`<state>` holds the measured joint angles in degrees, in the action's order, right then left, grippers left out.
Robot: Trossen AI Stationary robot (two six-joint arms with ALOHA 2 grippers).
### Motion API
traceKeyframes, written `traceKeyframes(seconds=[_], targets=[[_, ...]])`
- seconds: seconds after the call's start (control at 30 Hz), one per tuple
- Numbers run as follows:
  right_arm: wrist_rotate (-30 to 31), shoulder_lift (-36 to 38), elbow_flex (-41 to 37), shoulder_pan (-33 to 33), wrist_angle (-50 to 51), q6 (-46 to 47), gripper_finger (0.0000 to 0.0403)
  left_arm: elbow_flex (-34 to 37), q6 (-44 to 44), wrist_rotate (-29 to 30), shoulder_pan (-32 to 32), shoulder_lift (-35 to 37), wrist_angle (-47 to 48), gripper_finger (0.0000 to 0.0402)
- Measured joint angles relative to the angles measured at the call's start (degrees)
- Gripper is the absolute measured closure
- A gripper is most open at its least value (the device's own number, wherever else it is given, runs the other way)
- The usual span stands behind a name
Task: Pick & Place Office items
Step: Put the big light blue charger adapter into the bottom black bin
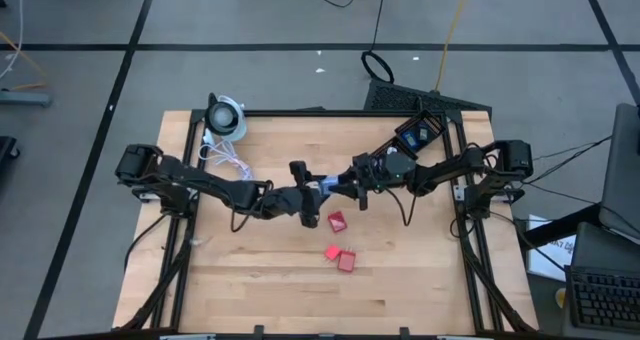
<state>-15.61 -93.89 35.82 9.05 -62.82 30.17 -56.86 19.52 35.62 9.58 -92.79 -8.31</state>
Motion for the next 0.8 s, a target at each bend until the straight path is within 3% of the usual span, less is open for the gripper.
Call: traceKeyframes(seconds=[0.23, 0.4, 0.57, 0.8], targets=[[-2.9, 1.6, -0.1, 1.5, 1.8, 0.3, 0.0286, 0.0, -7.4, -7.5, -2.3, 7.7, 11.1, 0.0146], [-4.5, 5.7, -0.1, 2.0, 6.0, -2.2, 0.0287, 3.8, -11.5, -18.8, -5.5, 15.1, 15.2, 0.0148], [-4.0, 12.0, -2.2, 2.2, 10.8, -5.8, 0.0287, 13.4, -13.4, -26.8, -7.2, 24.4, 8.1, 0.0139], [-2.0, 20.9, -8.1, 2.5, 12.6, -7.7, 0.0287, 29.6, -17.8, -27.0, -7.0, 39.2, -5.0, 0.0141]])
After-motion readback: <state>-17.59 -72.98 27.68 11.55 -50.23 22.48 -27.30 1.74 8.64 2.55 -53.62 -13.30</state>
